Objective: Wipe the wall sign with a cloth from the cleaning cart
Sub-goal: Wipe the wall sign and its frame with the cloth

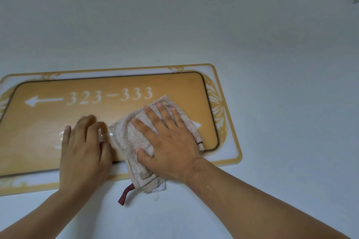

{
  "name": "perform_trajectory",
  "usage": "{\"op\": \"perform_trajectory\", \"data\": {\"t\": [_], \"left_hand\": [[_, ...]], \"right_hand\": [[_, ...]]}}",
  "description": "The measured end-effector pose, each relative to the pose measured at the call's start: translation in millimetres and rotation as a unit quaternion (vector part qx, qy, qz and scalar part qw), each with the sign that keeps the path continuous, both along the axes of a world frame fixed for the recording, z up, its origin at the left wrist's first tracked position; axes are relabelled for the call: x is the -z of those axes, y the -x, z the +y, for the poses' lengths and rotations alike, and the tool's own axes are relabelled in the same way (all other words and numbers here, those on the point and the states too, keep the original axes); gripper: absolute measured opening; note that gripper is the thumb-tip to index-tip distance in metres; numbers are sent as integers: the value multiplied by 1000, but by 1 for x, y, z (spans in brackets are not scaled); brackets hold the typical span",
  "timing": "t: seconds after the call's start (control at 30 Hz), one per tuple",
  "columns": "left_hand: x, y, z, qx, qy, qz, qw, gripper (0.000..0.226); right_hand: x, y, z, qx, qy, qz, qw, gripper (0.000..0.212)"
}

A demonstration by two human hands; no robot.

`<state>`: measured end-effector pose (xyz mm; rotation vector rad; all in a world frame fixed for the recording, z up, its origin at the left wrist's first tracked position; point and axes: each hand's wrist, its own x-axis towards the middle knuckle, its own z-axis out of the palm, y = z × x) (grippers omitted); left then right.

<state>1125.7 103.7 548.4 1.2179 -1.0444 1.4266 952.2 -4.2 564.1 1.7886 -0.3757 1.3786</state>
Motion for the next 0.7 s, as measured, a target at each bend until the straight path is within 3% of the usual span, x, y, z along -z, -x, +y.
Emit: {"op": "perform_trajectory", "data": {"t": [0.1, 0.3, 0.7], "left_hand": [[1, 6, 1, 7, -6, 3, 1000, 47], [6, 24, -4, -35, -56, -77, 995, 48], [5, 58, -27, -47, -63, -61, 995, 55]], "right_hand": [[0, 5, -4, 0, 5, -3, 1000, 70], [-1, 25, -14, 13, 5, -12, 1000, 71], [-4, 63, -32, 16, 0, -23, 1000, 70]]}}
